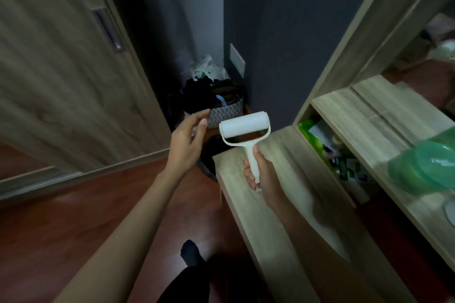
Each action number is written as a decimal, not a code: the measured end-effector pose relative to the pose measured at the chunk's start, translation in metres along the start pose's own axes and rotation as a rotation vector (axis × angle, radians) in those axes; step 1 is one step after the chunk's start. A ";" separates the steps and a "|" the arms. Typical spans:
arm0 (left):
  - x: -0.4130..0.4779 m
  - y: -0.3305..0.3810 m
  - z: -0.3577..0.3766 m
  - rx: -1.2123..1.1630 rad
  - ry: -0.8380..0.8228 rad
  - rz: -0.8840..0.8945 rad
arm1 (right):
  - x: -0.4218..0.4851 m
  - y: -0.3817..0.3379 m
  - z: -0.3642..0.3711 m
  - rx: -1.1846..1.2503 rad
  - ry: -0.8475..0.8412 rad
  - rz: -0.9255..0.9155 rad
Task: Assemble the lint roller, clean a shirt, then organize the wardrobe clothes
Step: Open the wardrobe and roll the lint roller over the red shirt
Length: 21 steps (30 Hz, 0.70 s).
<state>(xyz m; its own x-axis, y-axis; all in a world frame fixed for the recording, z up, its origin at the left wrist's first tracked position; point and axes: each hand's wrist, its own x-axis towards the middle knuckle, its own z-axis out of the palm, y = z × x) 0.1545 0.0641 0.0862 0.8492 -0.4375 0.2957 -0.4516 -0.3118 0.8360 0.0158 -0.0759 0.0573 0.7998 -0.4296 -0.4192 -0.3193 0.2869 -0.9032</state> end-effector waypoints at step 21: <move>0.256 -0.178 -0.215 0.617 0.392 0.262 | 0.205 -0.114 0.278 0.245 -0.131 -0.177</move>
<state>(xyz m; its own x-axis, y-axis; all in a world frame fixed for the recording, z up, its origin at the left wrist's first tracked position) 0.5107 0.1890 0.1129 0.6763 -0.2671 0.6865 -0.6238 -0.7032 0.3411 0.3578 0.0409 0.1000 0.8957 -0.3822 -0.2275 -0.0499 0.4220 -0.9052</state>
